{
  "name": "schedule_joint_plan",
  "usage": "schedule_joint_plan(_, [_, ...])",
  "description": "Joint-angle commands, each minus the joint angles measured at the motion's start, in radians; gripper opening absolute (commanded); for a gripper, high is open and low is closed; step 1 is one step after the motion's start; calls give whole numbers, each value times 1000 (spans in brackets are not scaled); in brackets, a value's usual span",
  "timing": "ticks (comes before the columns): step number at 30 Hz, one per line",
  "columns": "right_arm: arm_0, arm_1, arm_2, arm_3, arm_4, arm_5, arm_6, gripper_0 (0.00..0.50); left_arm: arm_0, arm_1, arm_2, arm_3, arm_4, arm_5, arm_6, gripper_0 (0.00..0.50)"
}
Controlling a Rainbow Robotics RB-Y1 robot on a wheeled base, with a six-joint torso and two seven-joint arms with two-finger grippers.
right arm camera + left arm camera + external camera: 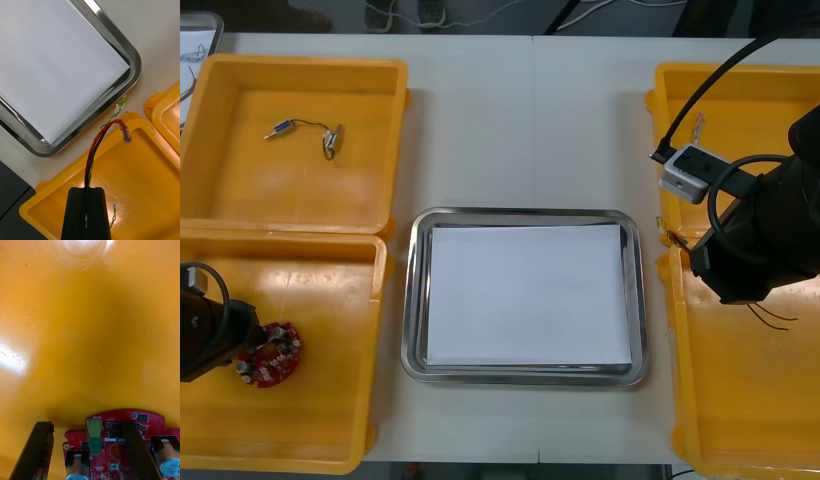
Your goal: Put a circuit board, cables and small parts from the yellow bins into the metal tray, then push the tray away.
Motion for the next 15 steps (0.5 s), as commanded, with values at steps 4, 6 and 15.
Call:
schedule_joint_plan(4, [-30, -39, 4, -14, 10, 6, -24, 0, -21, -15, -11, 2, -7, -16, -32, 280])
schedule_joint_plan(6, [-30, -39, 4, -14, 10, 6, -24, 0, -23, -15, -11, 2, -4, -16, -32, 43])
schedule_joint_plan(15, [-30, -39, 5, -14, 10, 6, -24, 0, -23, -15, -11, -3, 10, -21, -31, 0])
